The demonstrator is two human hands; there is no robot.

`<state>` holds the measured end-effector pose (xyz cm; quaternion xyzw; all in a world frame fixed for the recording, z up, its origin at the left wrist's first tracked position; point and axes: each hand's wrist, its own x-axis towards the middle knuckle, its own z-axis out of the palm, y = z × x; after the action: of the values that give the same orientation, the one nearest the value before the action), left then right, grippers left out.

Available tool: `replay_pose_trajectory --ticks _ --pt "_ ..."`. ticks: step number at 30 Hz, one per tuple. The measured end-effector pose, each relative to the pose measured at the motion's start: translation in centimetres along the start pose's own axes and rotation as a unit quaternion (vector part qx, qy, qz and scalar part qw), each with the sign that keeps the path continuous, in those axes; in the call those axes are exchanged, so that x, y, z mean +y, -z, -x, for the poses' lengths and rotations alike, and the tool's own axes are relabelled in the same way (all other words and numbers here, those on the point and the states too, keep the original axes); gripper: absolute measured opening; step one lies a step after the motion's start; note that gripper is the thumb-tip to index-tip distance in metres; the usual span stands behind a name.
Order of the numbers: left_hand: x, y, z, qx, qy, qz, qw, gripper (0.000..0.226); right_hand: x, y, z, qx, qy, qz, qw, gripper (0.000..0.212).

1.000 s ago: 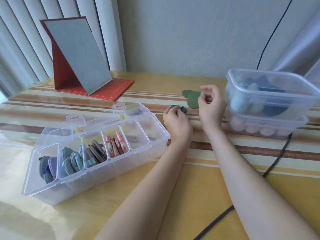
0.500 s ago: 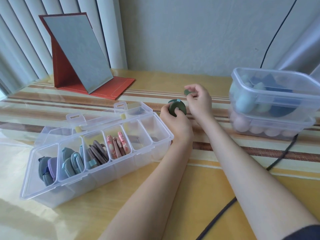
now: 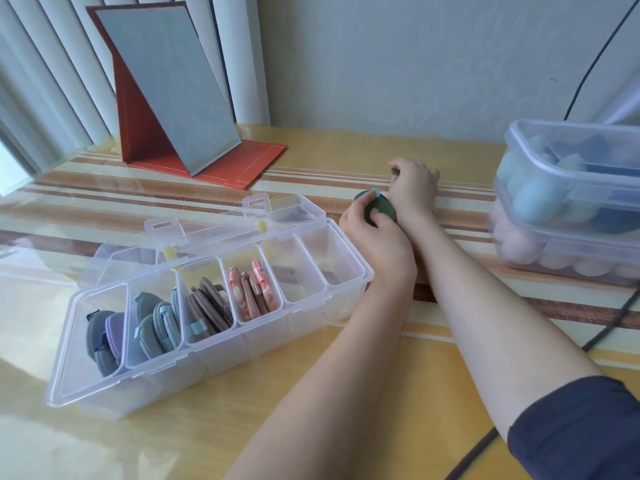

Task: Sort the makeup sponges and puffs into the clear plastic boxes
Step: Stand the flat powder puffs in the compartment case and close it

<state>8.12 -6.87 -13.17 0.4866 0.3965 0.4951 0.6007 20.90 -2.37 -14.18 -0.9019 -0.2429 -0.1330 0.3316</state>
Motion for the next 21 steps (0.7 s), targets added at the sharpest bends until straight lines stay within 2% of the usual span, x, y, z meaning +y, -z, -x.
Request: replay_pose_trajectory --ticks 3,5,8,11,15,18,21 --pt "0.2 0.0 0.0 0.0 -0.001 -0.003 1.0 0.034 -0.6 1.2 1.4 0.084 -0.043 -0.18 0.979 0.036" --pt "0.4 0.1 0.1 -0.01 0.0 -0.002 1.0 0.035 -1.2 2.5 3.0 0.099 -0.072 -0.287 0.95 0.034" --pt "1.2 0.3 0.6 -0.045 0.015 0.02 0.999 0.032 -1.8 4.6 5.2 0.053 -0.067 -0.382 0.92 0.029" --pt "1.9 0.4 1.1 -0.078 0.043 0.061 0.994 0.025 -2.2 6.5 7.3 -0.01 -0.037 -0.394 0.918 0.031" --pt "3.4 1.1 2.2 -0.105 0.022 -0.006 0.994 0.029 -2.7 9.3 9.4 -0.025 -0.036 -0.439 0.898 0.032" --pt "6.8 2.0 3.4 -0.108 -0.008 0.004 0.994 0.026 -4.4 11.3 10.6 -0.023 -0.045 -0.518 0.854 0.031" --pt "9.6 4.5 3.0 -0.127 -0.081 -0.019 0.988 0.027 -6.9 11.8 12.1 -0.042 -0.07 -0.608 0.789 0.027"
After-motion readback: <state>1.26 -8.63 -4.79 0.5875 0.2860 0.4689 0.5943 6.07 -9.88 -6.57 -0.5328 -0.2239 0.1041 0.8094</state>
